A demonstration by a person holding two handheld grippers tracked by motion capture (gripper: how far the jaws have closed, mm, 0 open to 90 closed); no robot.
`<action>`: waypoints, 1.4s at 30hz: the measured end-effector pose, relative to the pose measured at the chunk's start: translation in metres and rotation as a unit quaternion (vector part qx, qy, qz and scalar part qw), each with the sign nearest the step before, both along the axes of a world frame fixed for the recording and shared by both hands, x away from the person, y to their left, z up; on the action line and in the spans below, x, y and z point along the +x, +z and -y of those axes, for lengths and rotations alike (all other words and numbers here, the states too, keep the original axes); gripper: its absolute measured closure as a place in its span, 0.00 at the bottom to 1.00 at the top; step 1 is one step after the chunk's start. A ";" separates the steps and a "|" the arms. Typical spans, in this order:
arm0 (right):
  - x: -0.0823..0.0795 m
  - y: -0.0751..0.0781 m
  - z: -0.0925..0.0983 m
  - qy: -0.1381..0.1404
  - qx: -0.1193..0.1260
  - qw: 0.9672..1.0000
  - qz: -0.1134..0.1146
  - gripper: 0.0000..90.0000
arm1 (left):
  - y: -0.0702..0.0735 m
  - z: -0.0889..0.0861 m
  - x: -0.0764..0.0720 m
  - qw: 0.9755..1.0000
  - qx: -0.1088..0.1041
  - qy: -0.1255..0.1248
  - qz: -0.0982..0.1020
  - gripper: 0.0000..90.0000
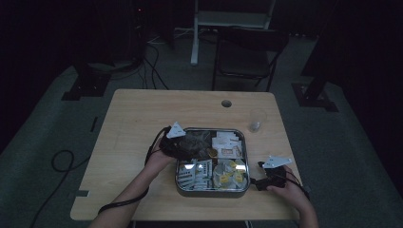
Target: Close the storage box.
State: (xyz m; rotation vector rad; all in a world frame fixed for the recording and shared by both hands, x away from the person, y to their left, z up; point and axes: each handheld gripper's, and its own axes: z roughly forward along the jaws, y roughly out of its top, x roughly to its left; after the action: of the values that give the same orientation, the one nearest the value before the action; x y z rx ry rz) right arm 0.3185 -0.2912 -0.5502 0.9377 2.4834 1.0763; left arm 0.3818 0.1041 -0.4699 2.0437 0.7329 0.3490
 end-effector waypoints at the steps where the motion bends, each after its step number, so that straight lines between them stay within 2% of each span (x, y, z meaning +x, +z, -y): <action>1: 0.000 0.000 0.000 0.000 0.000 1.000 0.000 0.17 | 0.000 -0.003 0.000 1.000 -0.002 0.001 -0.001 0.00; 8: 0.000 0.000 0.000 0.000 0.000 1.000 0.000 0.17 | -0.003 -0.015 0.000 1.000 -0.004 0.012 0.001 0.00; 11: 0.000 0.000 0.000 0.000 0.000 1.000 0.000 0.17 | -0.004 -0.023 -0.001 1.000 -0.011 0.021 0.003 0.00; 14: 0.000 0.000 0.000 0.000 0.000 1.000 0.000 0.17 | -0.006 -0.031 -0.002 1.000 -0.005 0.030 0.006 0.00; 18: 0.000 0.000 0.000 0.000 0.000 1.000 0.000 0.17 | -0.009 -0.040 -0.003 0.999 -0.007 0.041 0.004 0.00; 22: 0.000 0.000 0.000 0.000 0.000 1.000 0.000 0.17 | -0.011 -0.050 -0.004 0.998 -0.007 0.060 0.014 0.00; 25: 0.000 0.000 0.000 0.000 0.000 1.000 0.000 0.17 | -0.013 -0.060 -0.003 0.997 -0.014 0.072 0.011 0.00; 33: 0.000 0.000 0.000 0.001 0.000 1.000 0.000 0.17 | -0.026 -0.087 -0.004 0.994 -0.018 0.109 -0.001 0.00; 38: 0.000 0.000 0.000 0.000 0.000 1.000 0.000 0.17 | -0.036 -0.103 -0.005 0.991 -0.016 0.136 -0.003 0.00; 42: 0.000 0.000 0.000 0.001 0.000 1.000 0.000 0.17 | -0.044 -0.115 -0.007 0.987 -0.020 0.157 -0.013 0.00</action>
State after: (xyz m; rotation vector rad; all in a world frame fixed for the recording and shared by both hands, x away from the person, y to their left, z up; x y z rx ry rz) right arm 0.3185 -0.2912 -0.5502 0.9357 2.4838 1.0760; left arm 0.3746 0.2189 -0.5140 1.8989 1.0734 0.4828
